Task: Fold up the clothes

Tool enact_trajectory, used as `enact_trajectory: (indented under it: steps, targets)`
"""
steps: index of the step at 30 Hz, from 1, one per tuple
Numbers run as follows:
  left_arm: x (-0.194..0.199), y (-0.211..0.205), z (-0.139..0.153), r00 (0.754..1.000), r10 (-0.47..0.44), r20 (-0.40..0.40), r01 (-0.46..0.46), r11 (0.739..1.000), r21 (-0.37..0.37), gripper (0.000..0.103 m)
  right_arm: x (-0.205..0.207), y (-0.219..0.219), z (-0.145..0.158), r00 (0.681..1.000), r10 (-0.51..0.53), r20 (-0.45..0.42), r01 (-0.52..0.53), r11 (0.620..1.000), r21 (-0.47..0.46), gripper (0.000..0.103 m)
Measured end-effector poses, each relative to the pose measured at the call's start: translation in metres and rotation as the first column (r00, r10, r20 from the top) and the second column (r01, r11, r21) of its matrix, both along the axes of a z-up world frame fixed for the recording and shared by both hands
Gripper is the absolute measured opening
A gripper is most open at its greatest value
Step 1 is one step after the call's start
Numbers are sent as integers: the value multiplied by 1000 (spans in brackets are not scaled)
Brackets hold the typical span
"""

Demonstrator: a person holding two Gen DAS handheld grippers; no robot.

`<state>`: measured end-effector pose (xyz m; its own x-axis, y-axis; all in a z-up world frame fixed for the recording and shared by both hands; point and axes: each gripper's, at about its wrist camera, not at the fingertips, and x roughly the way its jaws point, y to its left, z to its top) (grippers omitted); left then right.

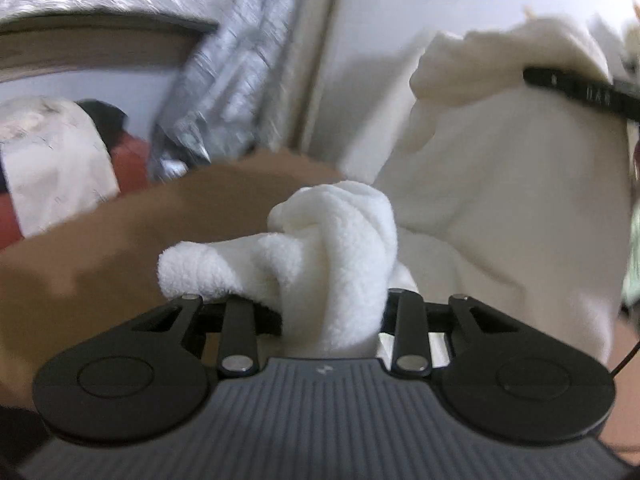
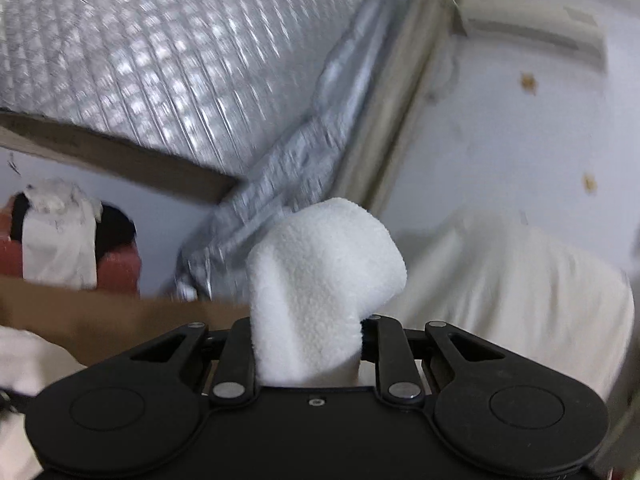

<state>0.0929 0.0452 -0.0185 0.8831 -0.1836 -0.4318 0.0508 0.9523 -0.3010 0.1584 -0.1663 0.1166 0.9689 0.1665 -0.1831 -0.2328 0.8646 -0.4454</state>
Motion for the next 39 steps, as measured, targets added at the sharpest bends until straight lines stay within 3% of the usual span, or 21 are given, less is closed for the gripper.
enact_trajectory:
  steps: [3, 6, 7, 8, 9, 10, 12, 13, 15, 18, 21, 23, 24, 26, 27, 28, 29, 32, 35, 37, 39]
  targets:
    - [23, 17, 21, 998, 65, 7, -65, 998, -1, 33, 35, 17, 31, 997, 66, 38, -66, 998, -11, 24]
    - [62, 47, 8, 987, 157, -40, -159, 986, -55, 37, 96, 12, 27, 996, 90, -18, -89, 994, 62, 30]
    - [75, 59, -5, 979, 195, -61, -200, 976, -91, 39, 119, 6, 15, 996, 81, -38, -77, 993, 92, 41]
    - [85, 71, -25, 969, 236, -75, -244, 962, -125, 49, 140, 0, -2, 997, 52, -61, -44, 992, 117, 64]
    - [93, 83, -51, 957, 268, -114, -282, 948, -145, 67, 157, -7, -24, 994, -7, -112, 21, 991, 129, 73]
    - [101, 95, -80, 940, 291, -178, -318, 935, -156, 71, 173, -13, -49, 981, -80, -178, 104, 986, 131, 80]
    - [122, 120, -137, 874, 296, -385, -383, 908, -171, 67, 198, -28, -99, 931, -201, -305, 248, 961, 124, 77]
    - [125, 127, -151, 855, 291, -429, -405, 892, -201, 68, 202, -37, -125, 902, -234, -364, 295, 948, 122, 75]
    - [122, 137, -167, 850, 291, -440, -439, 851, -286, 71, 202, -57, -165, 857, -231, -461, 347, 920, 184, 75]
    - [122, 131, -165, 849, 299, -435, -435, 863, -256, 75, 198, -90, -205, 801, -127, -585, 401, 840, 366, 77]
    - [115, 125, -167, 856, 294, -425, -424, 870, -253, 83, 194, -118, -238, 753, 25, -658, 461, 694, 553, 78]
    - [114, 125, -169, 866, 290, -408, -421, 863, -279, 83, 196, -124, -258, 726, 95, -681, 504, 600, 621, 81]
    - [114, 124, -169, 872, 284, -398, -409, 870, -277, 65, 198, -121, -268, 711, 118, -693, 519, 578, 630, 81]
    - [119, 116, -156, 883, 275, -380, -363, 913, -183, 41, 204, -116, -288, 680, 165, -715, 548, 533, 644, 76]
    - [117, 110, -146, 887, 286, -362, -349, 929, -121, 29, 206, -110, -291, 681, 155, -716, 536, 561, 631, 60]
    - [112, 102, -133, 890, 312, -333, -348, 936, -52, 27, 210, -101, -290, 694, 121, -709, 503, 623, 599, 14]
    - [109, 96, -122, 891, 339, -303, -351, 936, 16, 24, 213, -93, -289, 709, 88, -700, 470, 681, 561, 10]
    - [109, 89, -110, 886, 370, -279, -343, 929, 141, 23, 210, -79, -278, 755, -49, -654, 452, 762, 464, 7]
    - [112, 102, -131, 850, 367, -377, -364, 928, 83, 23, 197, -57, -272, 785, -224, -578, 442, 856, 268, 9]
    - [111, 108, -134, 845, 361, -394, -374, 926, 47, 24, 173, -49, -267, 803, -146, -578, 391, 861, 325, 17]
    - [108, 110, -129, 852, 353, -386, -372, 928, 27, 25, 138, -44, -258, 810, 3, -586, 322, 833, 450, 21]
